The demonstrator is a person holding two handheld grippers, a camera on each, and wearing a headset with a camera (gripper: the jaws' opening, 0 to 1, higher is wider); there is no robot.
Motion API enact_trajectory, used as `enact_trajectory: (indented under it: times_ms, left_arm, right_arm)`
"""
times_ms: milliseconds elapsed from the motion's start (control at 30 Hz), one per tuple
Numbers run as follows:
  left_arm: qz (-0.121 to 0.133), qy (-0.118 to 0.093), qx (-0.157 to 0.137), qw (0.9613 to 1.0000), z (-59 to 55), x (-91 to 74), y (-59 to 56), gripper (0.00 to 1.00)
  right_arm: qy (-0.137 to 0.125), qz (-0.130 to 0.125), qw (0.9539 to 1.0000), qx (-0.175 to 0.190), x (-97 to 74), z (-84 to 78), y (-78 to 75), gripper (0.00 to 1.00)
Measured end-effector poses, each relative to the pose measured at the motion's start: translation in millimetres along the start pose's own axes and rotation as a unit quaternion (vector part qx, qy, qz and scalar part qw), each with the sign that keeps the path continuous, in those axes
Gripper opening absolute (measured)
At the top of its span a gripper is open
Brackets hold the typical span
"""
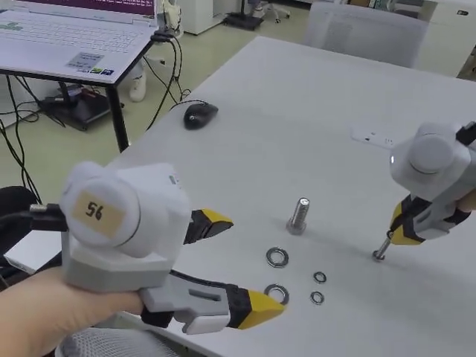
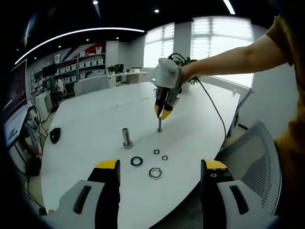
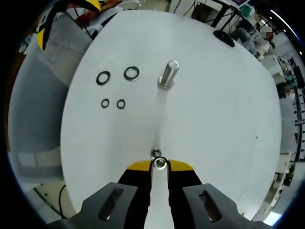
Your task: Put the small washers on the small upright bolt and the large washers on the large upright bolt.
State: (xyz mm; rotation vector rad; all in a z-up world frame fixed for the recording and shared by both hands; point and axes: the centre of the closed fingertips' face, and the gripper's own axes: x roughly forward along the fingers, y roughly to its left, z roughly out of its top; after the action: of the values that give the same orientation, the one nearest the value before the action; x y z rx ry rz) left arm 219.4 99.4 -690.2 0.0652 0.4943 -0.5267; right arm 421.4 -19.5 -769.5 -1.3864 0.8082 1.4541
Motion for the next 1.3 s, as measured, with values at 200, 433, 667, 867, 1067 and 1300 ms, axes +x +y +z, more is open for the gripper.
enact_trajectory:
  times_ms: [200,433,667,867,1067,1300]
  left_arm:
    - [0.001,-0.002,-0.002,1.0,0.3,-0.2,0.7,0.68]
    - [0.003,-0.002,-0.002,1.0,0.1,0.6,1.8,0.67]
    - [0.003,-0.001,-0.004,1.0,-1.7,0.1,1.6,0.67]
    - [0.004,0.0,-0.007,1.0,-3.3,-1.1,2.1,0.67]
    - [0.003,0.003,-0.007,1.0,-4.6,-0.8,1.9,0.67]
    - [0.003,0.004,-0.007,1.0,-3.9,0.1,1.8,0.67]
  right_arm:
    - [0.002,0.005,1.0,0.002,8.5,-1.9,2.1,0.12]
    - [0.001,0.009,1.0,0.002,18.6,-3.5,3.8,0.12]
    - [0.001,0.013,0.9999,0.01,30.1,-5.8,5.8,0.12]
    - [0.001,0.015,0.9998,0.011,38.2,-8.5,8.3,0.13]
    - [-0.006,0.013,0.9998,0.013,41.3,-8.6,7.7,0.13]
    - [-0.009,0.013,0.9997,0.02,39.7,-10.7,7.8,0.15]
